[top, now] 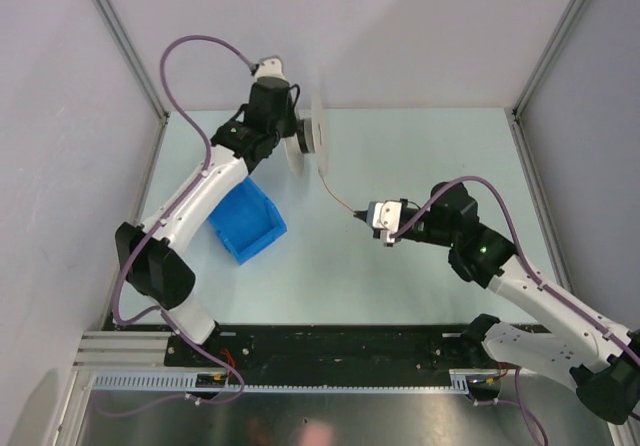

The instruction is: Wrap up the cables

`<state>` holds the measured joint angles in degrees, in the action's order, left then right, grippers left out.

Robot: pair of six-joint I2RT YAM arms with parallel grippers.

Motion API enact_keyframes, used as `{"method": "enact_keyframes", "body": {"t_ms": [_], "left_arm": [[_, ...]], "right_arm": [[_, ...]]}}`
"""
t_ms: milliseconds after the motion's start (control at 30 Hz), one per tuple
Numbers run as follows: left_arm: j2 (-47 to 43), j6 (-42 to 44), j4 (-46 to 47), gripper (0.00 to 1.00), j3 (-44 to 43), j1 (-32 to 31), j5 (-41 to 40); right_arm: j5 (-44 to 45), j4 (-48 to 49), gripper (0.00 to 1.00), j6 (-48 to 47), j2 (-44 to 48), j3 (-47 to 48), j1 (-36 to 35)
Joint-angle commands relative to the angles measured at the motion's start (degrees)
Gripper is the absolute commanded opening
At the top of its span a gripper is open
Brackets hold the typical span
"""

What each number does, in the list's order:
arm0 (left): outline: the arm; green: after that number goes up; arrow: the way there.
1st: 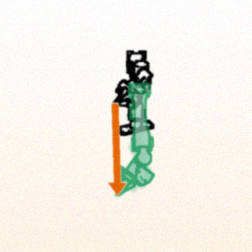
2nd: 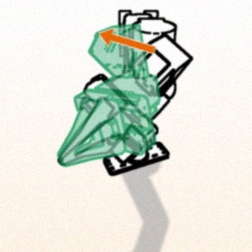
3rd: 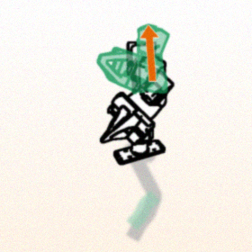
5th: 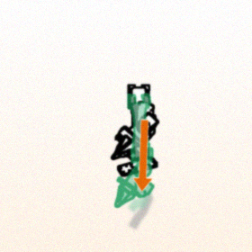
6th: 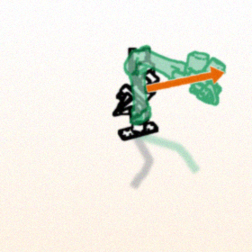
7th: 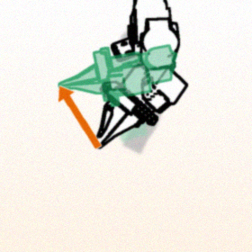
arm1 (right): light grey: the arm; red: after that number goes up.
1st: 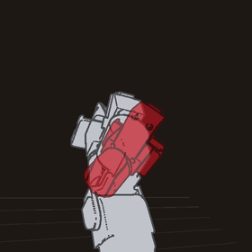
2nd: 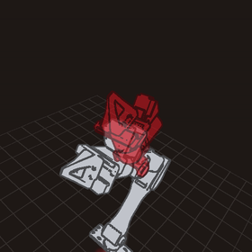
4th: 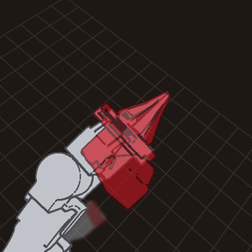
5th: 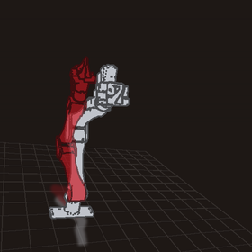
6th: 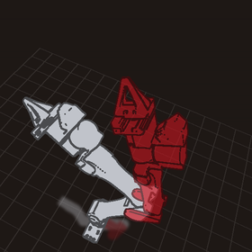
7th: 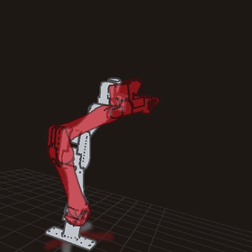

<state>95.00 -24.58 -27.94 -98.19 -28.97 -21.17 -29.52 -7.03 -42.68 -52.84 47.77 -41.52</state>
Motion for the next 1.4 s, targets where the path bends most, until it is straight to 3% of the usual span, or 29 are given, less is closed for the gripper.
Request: {"method": "enact_keyframes", "body": {"t_ms": [0, 400, 733, 867, 1033, 1167, 1367], "left_arm": [[-1.8, 5.8, 3.3, 0.00, 3.4, -3.1, 2.4], [-6.2, 8.4, 5.8, 0.00, 12.6, -6.9, 18.4], [-15.1, 22.9, 11.8, 0.00, 21.1, -6.8, 41.6], [-18.3, 25.0, 12.6, 0.00, 23.4, -5.3, 52.1], [-20.5, 17.3, 16.1, 0.00, 23.6, 0.0, 60.7], [-22.1, 9.1, 21.4, 0.00, 23.8, 5.5, 64.0], [-24.0, 4.6, 24.6, 0.00, 22.8, 9.1, 66.4]], "right_arm": [[3.3, 4.2, 0.00, -4.3, -2.7, 6.9, 0.5], [0.1, 12.6, 0.00, -4.5, -13.4, 16.2, 8.9], [-5.8, 10.4, 0.00, -7.5, -16.4, 17.1, 18.4], [-9.7, 8.1, 0.00, -7.9, -17.6, 17.2, 23.1], [-12.9, 3.3, 0.00, -6.7, -18.9, 17.2, 28.2], [-13.0, 1.8, 0.00, -5.0, -19.7, 17.2, 30.5], [-12.9, 1.3, 0.00, -3.3, -21.4, 17.2, 32.6]]}}
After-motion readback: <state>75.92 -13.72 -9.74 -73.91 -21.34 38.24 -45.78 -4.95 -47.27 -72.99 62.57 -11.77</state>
